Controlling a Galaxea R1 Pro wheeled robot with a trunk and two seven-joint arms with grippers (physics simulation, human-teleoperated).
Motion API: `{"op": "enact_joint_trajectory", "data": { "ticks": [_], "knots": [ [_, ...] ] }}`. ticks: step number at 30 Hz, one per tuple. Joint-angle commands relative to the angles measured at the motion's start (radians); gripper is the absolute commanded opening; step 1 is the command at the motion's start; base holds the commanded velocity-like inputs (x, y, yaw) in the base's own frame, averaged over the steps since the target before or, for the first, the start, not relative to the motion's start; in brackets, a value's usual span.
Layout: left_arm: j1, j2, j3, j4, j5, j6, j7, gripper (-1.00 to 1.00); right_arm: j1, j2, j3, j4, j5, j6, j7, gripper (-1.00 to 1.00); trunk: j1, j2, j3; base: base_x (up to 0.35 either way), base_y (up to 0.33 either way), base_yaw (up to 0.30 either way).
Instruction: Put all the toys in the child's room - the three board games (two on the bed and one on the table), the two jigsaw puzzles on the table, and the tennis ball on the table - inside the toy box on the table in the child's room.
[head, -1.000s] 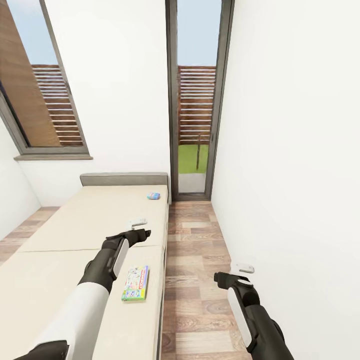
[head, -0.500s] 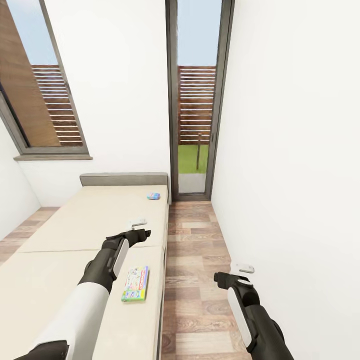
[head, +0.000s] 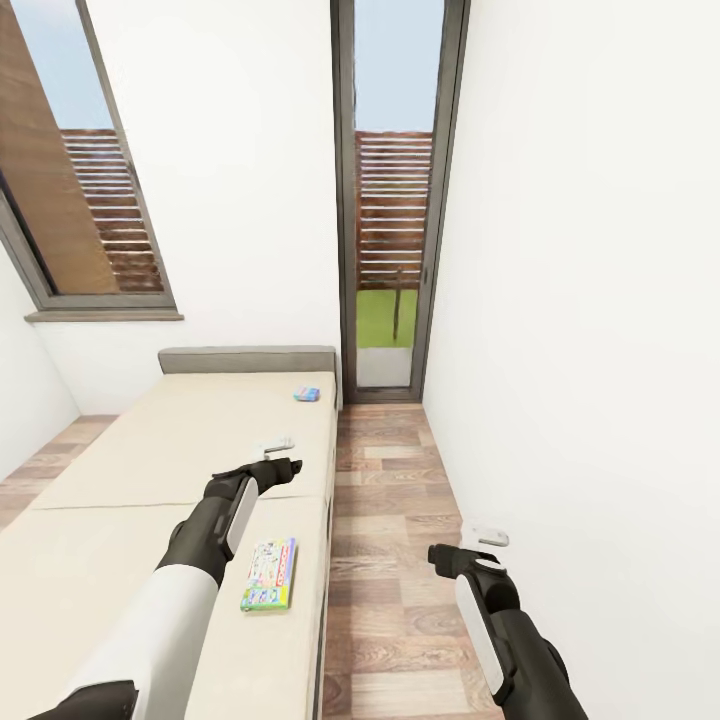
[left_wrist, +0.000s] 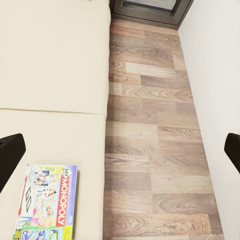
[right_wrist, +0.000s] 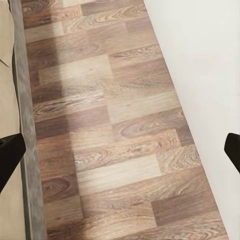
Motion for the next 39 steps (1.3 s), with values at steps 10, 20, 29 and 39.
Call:
{"op": "enact_joint_trajectory", "data": {
  "ticks": [10, 20, 29, 39],
  "knots": [
    [-0.001, -0.001, 0.004, -0.001, -0.001, 0.006, -0.002, 1.00, -0.001, 0.000, 0.002, -0.001, -0.010, 0.003, -0.009, 1.00, 0.001, -0.002, -0.002, 0.002, 0.000, 0.000],
    [-0.001, -0.001, 0.004, -0.001, -0.001, 0.006, -0.002, 1.00, -0.001, 0.000, 0.002, -0.001, -0.010, 0.003, -0.009, 1.00, 0.001, -0.002, -0.002, 0.000, 0.000, 0.000],
    [-0.001, -0.001, 0.005, -0.001, -0.001, 0.007, -0.002, 1.00, -0.001, -0.003, 0.002, 0.002, -0.010, 0.003, -0.009, 1.00, 0.001, -0.002, -0.002, 0.000, 0.000, 0.000],
    [-0.001, -0.002, 0.003, -0.001, 0.001, 0.015, -0.002, 1.00, -0.001, -0.005, 0.002, 0.002, -0.010, 0.016, -0.009, 1.00, 0.001, -0.002, -0.002, 0.000, 0.000, 0.000]
  ]
}}
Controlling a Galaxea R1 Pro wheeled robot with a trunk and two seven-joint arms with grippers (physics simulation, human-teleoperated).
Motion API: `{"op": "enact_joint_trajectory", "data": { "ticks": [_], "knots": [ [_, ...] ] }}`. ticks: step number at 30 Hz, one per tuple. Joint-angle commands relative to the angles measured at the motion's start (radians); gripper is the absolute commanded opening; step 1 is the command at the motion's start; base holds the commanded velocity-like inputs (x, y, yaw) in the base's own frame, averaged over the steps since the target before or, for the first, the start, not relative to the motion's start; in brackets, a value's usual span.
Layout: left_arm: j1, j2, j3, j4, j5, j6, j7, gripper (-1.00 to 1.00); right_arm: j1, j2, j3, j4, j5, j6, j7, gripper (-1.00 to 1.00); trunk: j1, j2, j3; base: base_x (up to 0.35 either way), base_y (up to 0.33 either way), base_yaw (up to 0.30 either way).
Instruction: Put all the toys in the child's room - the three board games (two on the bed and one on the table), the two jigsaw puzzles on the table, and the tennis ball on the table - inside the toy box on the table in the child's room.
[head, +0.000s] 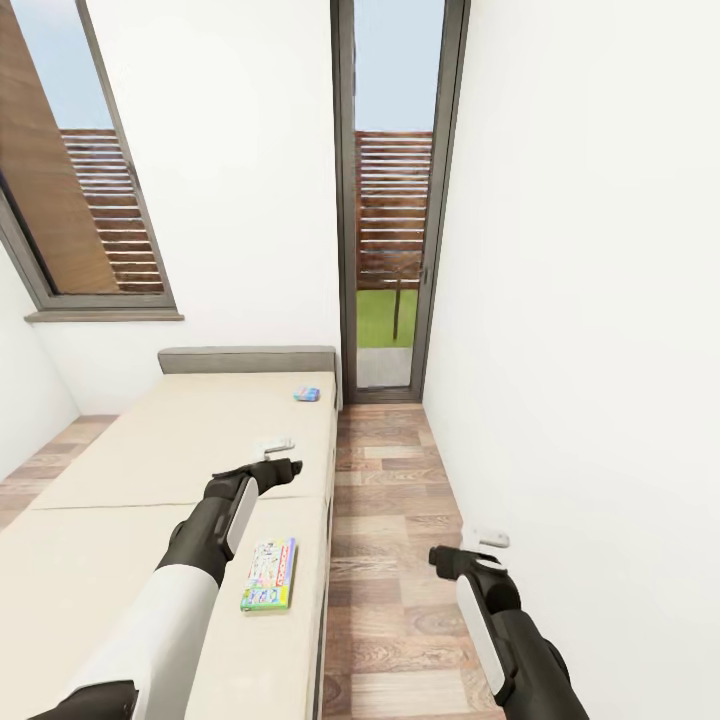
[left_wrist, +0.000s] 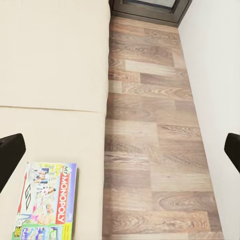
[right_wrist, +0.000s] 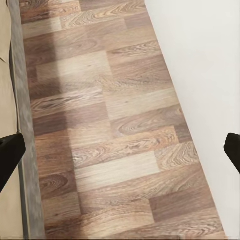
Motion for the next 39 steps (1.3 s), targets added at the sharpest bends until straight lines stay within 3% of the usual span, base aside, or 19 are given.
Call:
{"op": "enact_joint_trajectory", "data": {
  "ticks": [1, 7, 17, 26, 32, 39],
  "knots": [
    [-0.001, -0.001, 0.004, -0.001, -0.001, 0.009, -0.002, 1.00, -0.001, 0.000, 0.002, -0.001, -0.011, 0.009, -0.009, 1.00, 0.001, -0.002, -0.002, 0.000, 0.000, 0.000],
    [-0.008, -0.001, 0.004, -0.001, 0.001, 0.065, 0.000, 1.00, -0.001, 0.001, -0.003, -0.003, -0.012, 0.063, 0.013, 1.00, 0.001, -0.002, -0.002, 0.000, 0.000, 0.000],
    [-0.103, 0.004, 0.006, 0.004, 0.000, 0.180, 0.005, 1.00, -0.012, 0.004, -0.007, -0.010, -0.012, 0.177, 0.027, 1.00, 0.001, -0.002, -0.002, 0.000, 0.000, 0.000],
    [-0.260, 0.014, 0.007, 0.059, -0.003, 0.283, 0.009, 1.00, -0.013, 0.004, -0.007, -0.032, -0.012, 0.215, 0.026, 1.00, 0.001, -0.002, -0.003, 0.000, 0.000, 0.000],
    [-0.419, 0.066, 0.009, 0.219, -0.005, 0.296, 0.010, 1.00, -0.013, 0.004, -0.007, -0.027, -0.013, 0.267, 0.026, 1.00, 0.001, -0.002, -0.011, 0.000, 0.000, 0.000],
    [-0.475, 0.084, 0.008, 0.292, -0.009, 0.293, 0.010, 1.00, -0.013, 0.005, -0.007, -0.019, -0.014, 0.274, 0.026, 1.00, 0.001, -0.002, -0.022, 0.000, 0.000, 0.000]
  ]
}}
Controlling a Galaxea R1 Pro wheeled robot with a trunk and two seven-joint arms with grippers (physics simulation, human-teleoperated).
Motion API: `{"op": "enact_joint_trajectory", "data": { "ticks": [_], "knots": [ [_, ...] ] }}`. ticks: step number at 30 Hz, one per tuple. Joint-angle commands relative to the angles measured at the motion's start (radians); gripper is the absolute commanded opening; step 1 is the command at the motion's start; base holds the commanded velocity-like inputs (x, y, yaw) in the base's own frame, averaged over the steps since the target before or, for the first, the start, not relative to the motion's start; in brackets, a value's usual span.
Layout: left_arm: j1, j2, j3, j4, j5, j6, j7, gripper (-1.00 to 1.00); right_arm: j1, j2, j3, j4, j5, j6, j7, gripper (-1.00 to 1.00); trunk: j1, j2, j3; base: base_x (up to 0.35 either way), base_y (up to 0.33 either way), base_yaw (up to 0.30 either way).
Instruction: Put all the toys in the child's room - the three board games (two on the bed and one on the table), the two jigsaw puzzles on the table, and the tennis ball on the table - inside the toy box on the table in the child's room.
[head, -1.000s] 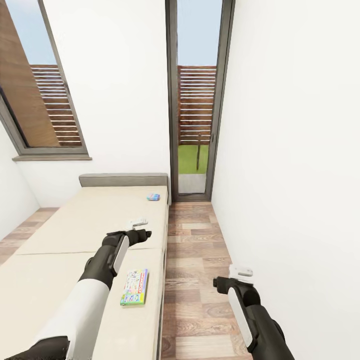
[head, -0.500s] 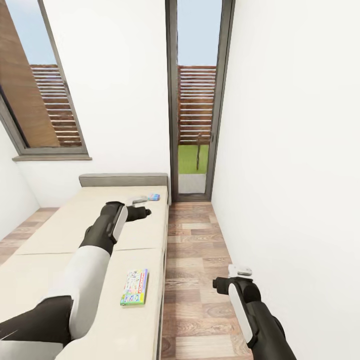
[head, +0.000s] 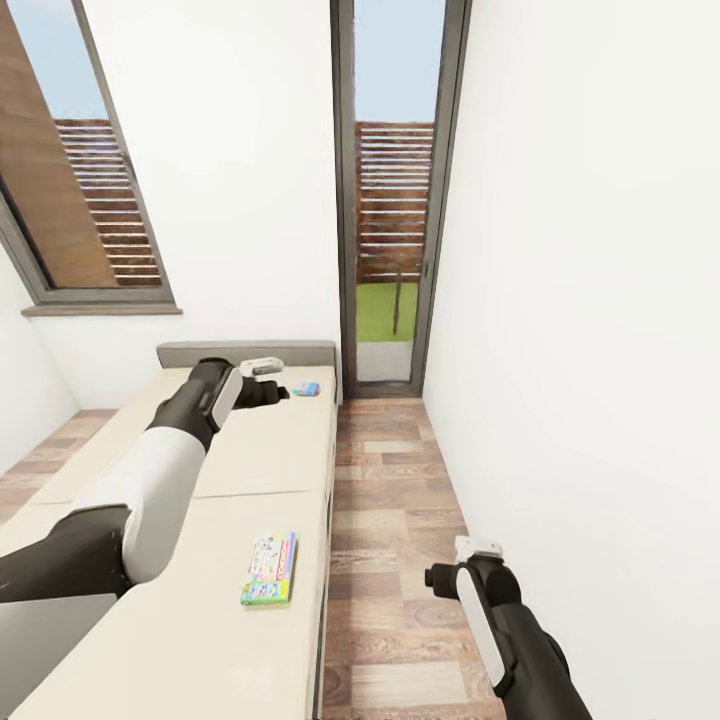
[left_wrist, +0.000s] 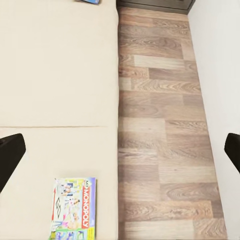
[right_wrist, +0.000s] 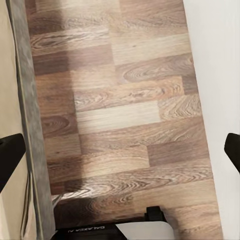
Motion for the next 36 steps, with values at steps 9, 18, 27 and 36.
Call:
{"op": "enact_joint_trajectory", "data": {
  "ticks": [9, 18, 27, 36],
  "knots": [
    [-0.010, 0.001, 0.007, 0.011, -0.003, 0.004, 0.004, 1.00, -0.001, -0.003, -0.010, 0.005, -0.010, 0.005, -0.010, 1.00, 0.001, -0.002, -0.017, 0.000, 0.000, 0.000],
    [-0.010, -0.002, 0.005, 0.012, -0.007, 0.004, 0.007, 1.00, -0.001, -0.008, -0.019, 0.030, -0.009, 0.005, -0.009, 1.00, 0.001, -0.002, -0.032, 0.000, 0.000, 0.000],
    [-0.010, 0.002, 0.002, 0.012, -0.008, 0.004, 0.022, 1.00, 0.008, -0.013, -0.017, 0.052, -0.007, -0.021, -0.010, 1.00, 0.001, -0.002, -0.035, 0.000, 0.000, 0.000],
    [-0.010, 0.005, 0.001, 0.012, -0.008, 0.001, 0.023, 1.00, 0.008, -0.015, -0.020, 0.057, -0.008, -0.014, -0.008, 1.00, 0.001, -0.002, -0.035, 0.000, 0.000, 0.000]
  ]
}}
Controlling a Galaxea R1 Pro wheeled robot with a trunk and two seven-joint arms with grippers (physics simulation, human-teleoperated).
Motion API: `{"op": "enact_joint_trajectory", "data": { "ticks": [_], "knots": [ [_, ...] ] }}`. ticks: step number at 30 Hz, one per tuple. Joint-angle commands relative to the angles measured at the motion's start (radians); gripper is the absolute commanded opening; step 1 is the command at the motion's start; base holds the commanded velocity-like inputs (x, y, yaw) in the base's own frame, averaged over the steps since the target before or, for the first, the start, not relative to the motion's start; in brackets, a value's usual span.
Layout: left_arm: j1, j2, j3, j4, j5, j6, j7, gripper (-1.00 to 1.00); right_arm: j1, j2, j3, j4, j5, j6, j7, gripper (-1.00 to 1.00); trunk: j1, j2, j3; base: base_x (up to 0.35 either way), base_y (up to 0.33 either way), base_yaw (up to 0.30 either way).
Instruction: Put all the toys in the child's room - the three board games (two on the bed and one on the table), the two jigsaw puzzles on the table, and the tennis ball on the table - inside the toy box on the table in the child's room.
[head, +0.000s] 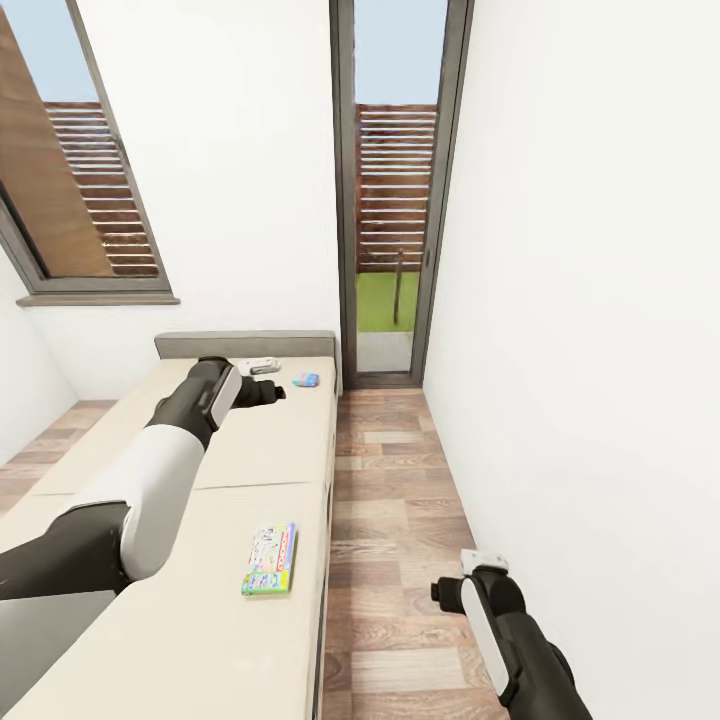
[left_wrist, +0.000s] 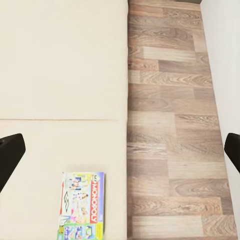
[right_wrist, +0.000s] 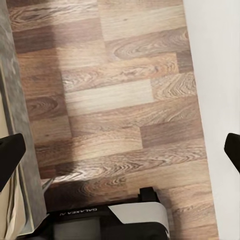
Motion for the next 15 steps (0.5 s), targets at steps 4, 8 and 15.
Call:
{"op": "enact_joint_trajectory", "data": {
  "ticks": [4, 8, 15],
  "knots": [
    [-0.001, -0.001, 0.007, -0.001, -0.002, 0.004, 0.001, 1.00, -0.001, 0.001, -0.003, -0.001, -0.010, 0.007, -0.009, 1.00, 0.001, -0.002, -0.002, 0.000, 0.000, 0.000],
    [-0.001, -0.001, 0.007, -0.001, -0.002, 0.005, 0.001, 1.00, -0.001, 0.000, -0.006, 0.006, -0.011, 0.029, -0.009, 1.00, 0.001, -0.002, -0.003, 0.000, 0.000, 0.000],
    [-0.001, -0.001, 0.007, -0.001, -0.002, 0.007, 0.000, 1.00, -0.001, 0.001, -0.006, 0.047, -0.010, 0.040, -0.009, 1.00, 0.001, -0.002, -0.010, 0.000, 0.000, 0.000]
  ]
}}
